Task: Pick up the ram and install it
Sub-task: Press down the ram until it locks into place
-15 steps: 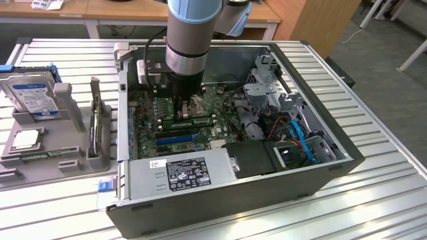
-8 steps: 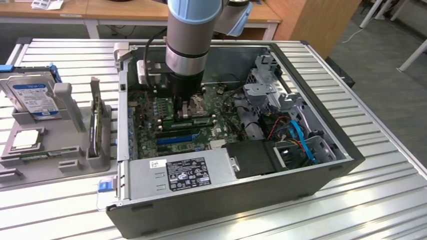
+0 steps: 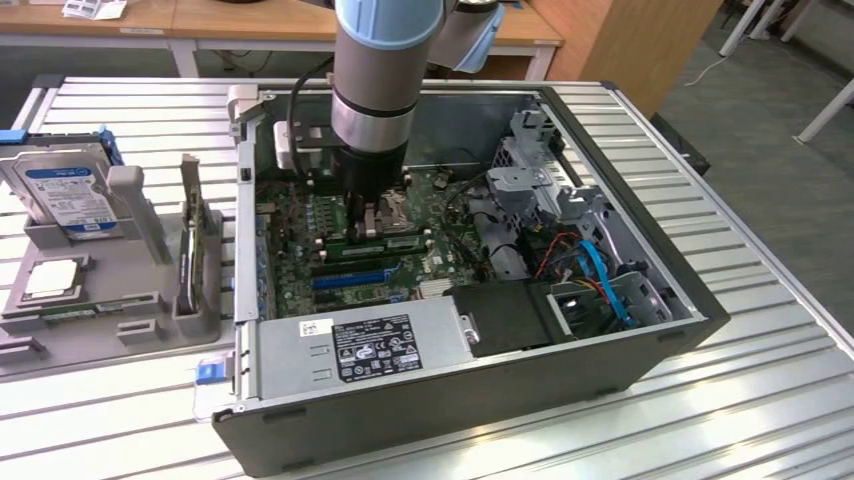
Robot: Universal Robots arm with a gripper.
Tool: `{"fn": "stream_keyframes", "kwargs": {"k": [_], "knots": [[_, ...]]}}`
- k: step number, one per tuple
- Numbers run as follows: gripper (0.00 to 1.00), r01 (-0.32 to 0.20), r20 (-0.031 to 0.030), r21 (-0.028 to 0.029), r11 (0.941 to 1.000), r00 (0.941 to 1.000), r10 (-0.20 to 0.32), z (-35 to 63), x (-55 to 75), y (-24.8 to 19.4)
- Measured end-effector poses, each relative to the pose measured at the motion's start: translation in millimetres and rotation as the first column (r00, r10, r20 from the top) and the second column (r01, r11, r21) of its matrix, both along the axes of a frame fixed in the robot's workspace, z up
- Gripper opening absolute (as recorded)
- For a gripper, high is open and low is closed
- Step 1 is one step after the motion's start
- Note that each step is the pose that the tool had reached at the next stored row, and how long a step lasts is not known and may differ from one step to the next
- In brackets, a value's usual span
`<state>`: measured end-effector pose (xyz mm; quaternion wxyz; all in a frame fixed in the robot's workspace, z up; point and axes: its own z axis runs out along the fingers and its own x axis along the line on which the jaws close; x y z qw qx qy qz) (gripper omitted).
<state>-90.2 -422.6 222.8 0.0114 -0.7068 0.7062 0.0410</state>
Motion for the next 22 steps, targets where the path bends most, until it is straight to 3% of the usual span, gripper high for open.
{"fn": "stream_keyframes", "kwargs": {"k": [22], "knots": [[0.10,0.000,0.0005,0.0008,1.0000,1.0000,0.000,0.0,0.1,0.1]]}}
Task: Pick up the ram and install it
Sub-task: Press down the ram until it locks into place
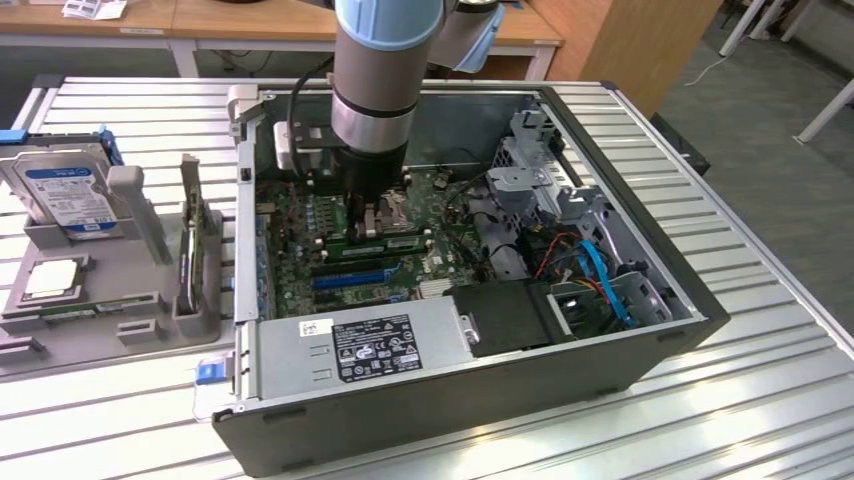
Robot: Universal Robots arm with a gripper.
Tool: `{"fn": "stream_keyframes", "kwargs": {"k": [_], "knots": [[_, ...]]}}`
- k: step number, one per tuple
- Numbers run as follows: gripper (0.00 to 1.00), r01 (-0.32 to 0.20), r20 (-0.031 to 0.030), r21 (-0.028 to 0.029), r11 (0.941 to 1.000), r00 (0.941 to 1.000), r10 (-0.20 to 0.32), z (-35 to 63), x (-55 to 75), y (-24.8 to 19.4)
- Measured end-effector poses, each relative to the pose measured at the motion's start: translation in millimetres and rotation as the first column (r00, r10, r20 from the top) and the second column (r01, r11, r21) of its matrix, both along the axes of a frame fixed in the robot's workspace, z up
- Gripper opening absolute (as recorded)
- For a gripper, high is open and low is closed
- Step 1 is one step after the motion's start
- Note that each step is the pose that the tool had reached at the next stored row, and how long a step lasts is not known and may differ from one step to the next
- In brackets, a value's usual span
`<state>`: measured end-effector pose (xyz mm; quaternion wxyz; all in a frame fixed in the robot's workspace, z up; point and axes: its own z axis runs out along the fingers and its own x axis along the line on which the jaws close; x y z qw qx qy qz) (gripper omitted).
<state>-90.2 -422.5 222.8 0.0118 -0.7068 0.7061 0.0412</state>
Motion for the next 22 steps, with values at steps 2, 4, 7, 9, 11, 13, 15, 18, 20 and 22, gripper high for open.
{"fn": "stream_keyframes", "kwargs": {"k": [2,4,7,9,11,13,15,18,20,22], "knots": [[0.10,0.000,-0.0002,-0.0003,1.0000,1.0000,0.000,2.4,0.0,0.0],[0.10,0.000,-0.0004,-0.0007,1.0000,1.0000,0.000,6.2,0.0,-0.1],[0.10,0.000,-0.0005,-0.0009,1.0000,1.0000,0.000,11.8,0.0,-0.1],[0.10,0.000,-0.0005,-0.0010,1.0000,1.0000,0.000,16.2,0.0,-0.1],[0.10,0.000,-0.0005,-0.0009,1.0000,1.0000,0.000,20.0,0.0,-0.1],[0.10,0.000,-0.0005,-0.0010,1.0000,1.0000,0.000,23.5,0.0,-0.1],[0.10,0.000,-0.0005,-0.0009,1.0000,1.0000,0.000,27.1,-0.1,-0.1],[0.10,0.000,-0.0006,-0.0011,1.0000,1.0000,0.000,33.4,-0.1,-0.1],[0.10,0.000,-0.0005,-0.0013,1.0000,1.0000,0.000,37.6,0.0,-0.1],[0.10,0.000,-0.0005,-0.0017,1.0000,1.0000,0.000,42.3,0.0,-0.1]]}}
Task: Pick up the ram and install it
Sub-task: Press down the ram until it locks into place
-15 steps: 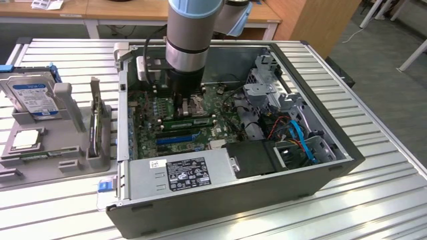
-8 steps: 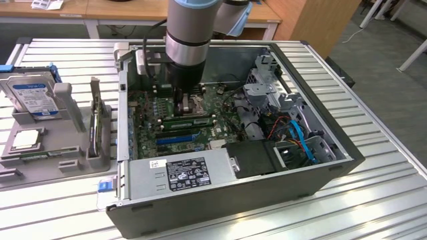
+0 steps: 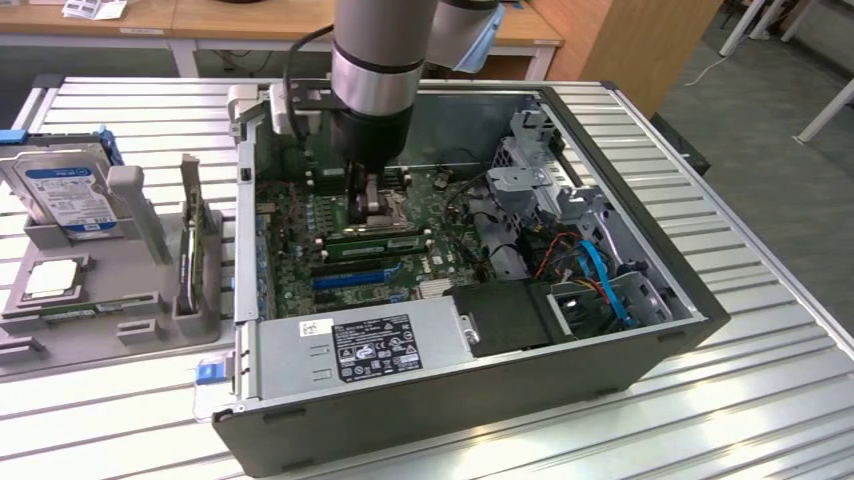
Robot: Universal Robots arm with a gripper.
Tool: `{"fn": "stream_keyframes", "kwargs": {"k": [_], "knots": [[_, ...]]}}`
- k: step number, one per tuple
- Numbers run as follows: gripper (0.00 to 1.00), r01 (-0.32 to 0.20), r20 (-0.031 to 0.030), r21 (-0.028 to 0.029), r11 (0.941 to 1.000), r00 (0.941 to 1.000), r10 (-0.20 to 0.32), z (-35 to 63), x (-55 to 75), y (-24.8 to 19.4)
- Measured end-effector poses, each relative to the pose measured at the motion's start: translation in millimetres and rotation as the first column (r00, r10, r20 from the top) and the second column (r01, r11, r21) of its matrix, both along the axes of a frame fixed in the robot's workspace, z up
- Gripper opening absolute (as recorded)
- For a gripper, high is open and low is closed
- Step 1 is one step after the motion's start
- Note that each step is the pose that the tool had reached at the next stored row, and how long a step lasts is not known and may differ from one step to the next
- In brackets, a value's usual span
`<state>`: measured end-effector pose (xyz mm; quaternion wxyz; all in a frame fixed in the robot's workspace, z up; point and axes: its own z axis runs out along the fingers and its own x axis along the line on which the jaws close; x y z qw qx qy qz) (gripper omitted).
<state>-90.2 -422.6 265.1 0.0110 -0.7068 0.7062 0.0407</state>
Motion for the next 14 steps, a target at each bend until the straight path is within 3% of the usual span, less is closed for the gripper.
{"fn": "stream_keyframes", "kwargs": {"k": [14], "knots": [[0.10,0.000,-0.0001,-0.0058,1.0000,1.0000,0.000,27.4,0.0,0.0]]}}
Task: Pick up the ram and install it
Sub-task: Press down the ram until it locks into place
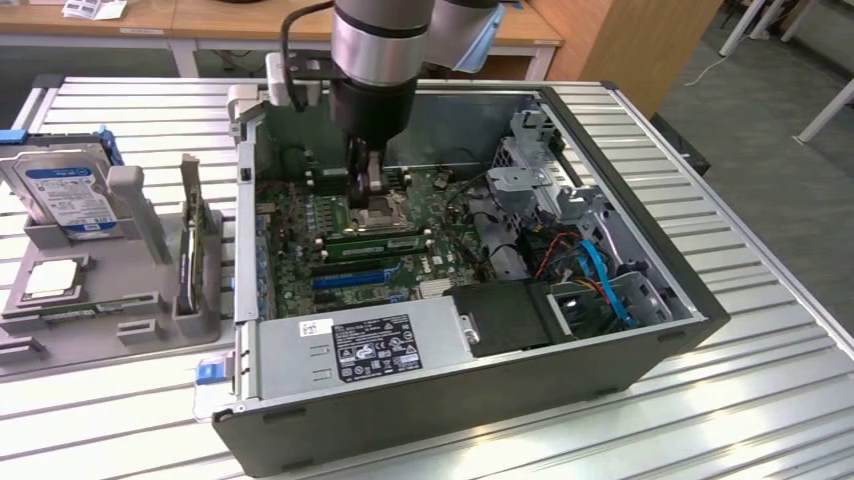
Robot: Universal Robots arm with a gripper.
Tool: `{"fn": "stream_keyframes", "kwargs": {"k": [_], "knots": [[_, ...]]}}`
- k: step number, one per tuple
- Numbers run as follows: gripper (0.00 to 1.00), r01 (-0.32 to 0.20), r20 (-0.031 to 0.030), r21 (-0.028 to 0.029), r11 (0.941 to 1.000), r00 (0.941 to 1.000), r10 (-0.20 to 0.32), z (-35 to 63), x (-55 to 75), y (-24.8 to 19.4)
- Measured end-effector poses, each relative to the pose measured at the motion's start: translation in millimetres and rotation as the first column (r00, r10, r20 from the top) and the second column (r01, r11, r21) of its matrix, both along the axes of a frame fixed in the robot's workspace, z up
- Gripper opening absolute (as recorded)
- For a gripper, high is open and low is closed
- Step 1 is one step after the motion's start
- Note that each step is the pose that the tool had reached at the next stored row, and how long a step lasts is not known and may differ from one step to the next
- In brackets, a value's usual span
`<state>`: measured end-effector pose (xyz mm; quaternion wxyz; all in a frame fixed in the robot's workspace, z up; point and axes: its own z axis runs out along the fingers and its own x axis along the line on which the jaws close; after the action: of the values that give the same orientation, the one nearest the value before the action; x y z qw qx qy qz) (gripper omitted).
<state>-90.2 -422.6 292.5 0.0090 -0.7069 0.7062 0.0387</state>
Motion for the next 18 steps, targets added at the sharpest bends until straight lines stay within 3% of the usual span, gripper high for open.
{"fn": "stream_keyframes", "kwargs": {"k": [18], "knots": [[0.10,0.000,0.0001,-0.0076,1.0000,1.0000,0.000,24.3,0.0,0.0]]}}
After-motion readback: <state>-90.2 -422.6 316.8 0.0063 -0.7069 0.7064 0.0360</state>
